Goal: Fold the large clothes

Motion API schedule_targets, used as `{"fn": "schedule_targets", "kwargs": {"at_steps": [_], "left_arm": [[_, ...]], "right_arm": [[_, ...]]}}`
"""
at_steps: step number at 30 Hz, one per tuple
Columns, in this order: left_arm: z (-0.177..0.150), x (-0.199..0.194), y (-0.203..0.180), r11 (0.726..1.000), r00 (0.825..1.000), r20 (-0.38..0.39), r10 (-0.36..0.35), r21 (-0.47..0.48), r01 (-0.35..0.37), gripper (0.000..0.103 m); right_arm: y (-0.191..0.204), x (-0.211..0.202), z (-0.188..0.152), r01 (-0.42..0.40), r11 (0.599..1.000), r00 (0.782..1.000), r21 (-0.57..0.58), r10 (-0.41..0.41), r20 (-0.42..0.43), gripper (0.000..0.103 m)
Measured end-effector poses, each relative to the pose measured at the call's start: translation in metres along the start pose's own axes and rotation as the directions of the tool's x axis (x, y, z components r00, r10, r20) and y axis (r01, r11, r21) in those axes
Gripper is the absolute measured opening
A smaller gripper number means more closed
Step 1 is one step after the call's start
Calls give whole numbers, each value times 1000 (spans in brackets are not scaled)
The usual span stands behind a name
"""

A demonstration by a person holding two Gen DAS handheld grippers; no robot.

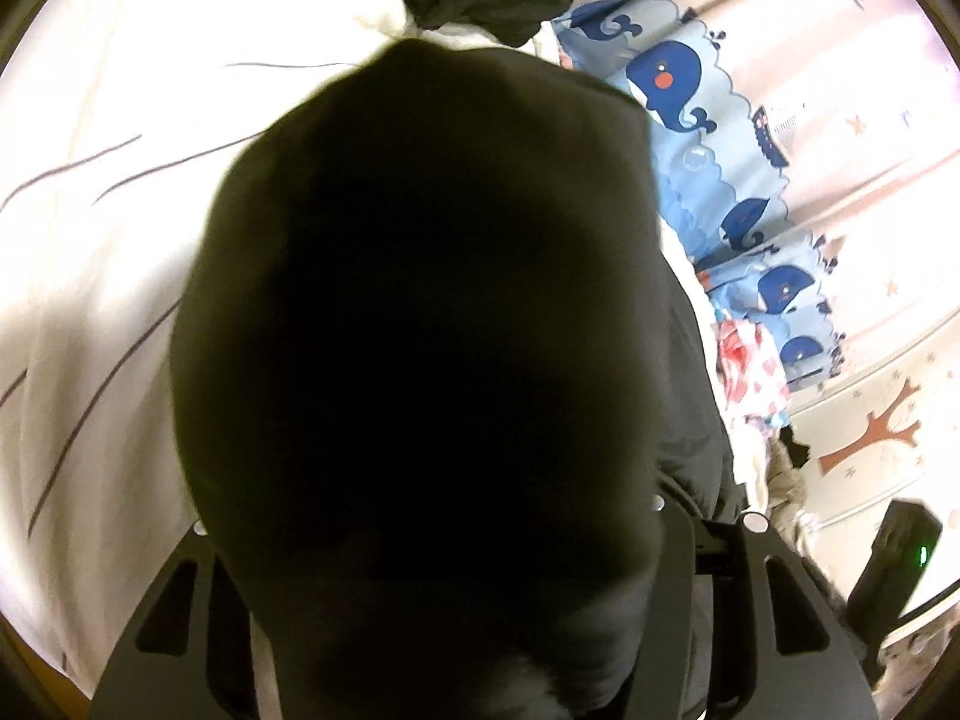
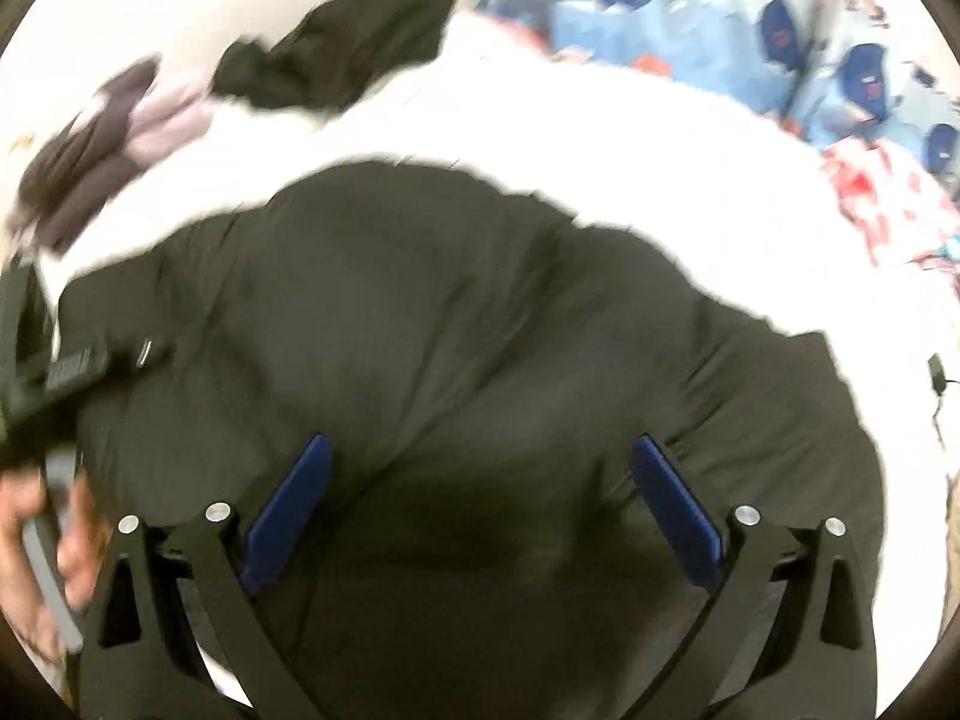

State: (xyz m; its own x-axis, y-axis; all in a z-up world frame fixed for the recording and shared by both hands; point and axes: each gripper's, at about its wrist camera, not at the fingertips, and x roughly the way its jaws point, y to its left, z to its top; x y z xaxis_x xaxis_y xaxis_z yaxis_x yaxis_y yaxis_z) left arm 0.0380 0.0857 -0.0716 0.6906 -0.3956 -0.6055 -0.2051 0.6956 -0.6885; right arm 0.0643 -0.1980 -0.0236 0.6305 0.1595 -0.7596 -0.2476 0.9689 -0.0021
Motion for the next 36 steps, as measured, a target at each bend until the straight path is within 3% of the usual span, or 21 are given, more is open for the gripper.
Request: {"fn": "schedule_targets", "kwargs": {"at_steps": [5,8,11,14,19,22,23,26,29,31,32,34,36], "left_arm": [[5,-1,20,992,998,8,-62,-107,62,56],[7,2,33,980,996,9,-93,-177,94,61],[8,9,36,977,994,-3,-106,-185,104,67],[8,9,33,979,995,-4,-100,-176,98,67],[10,9,32,979,995,0,-104,-177,102,67],[8,6,25,984,996,6,-94,-150,94,67],[8,4,20,988,996,11,-84,-127,84,67],[6,-2,15,994,998,32,-55,-93,58,67],[8,-3,16,994,998,41,-50,-93,53,67],[7,-5,12,996,998,47,-43,-72,46,67],[6,-6,5,998,997,60,-48,-38,50,67],[2,-12,-16,997,994,97,-54,63,48,66],[-8,-22,-46,980,987,138,-78,195,50,64]], "right_arm": [[-46,38,55,107,987,994,117,-109,10,97],[-63,98,67,200,971,979,128,-192,-75,97],[-60,145,54,168,978,977,122,-149,-152,97],[-61,130,55,128,987,979,100,-110,-169,97],[-47,43,25,102,995,995,2,-102,-16,97],[-22,62,-14,119,984,984,-131,-135,-117,97],[-18,67,-22,140,977,984,-158,-156,-90,97],[-21,67,-14,137,981,978,-140,-156,-136,97],[-8,30,-15,145,976,988,-163,-151,-28,97],[5,35,-33,141,966,986,-217,-158,-61,97],[9,46,-43,145,960,981,-240,-171,-93,97],[11,61,-58,162,955,980,-249,-185,-70,97],[7,69,-54,154,959,980,-239,-179,-85,97]]}}
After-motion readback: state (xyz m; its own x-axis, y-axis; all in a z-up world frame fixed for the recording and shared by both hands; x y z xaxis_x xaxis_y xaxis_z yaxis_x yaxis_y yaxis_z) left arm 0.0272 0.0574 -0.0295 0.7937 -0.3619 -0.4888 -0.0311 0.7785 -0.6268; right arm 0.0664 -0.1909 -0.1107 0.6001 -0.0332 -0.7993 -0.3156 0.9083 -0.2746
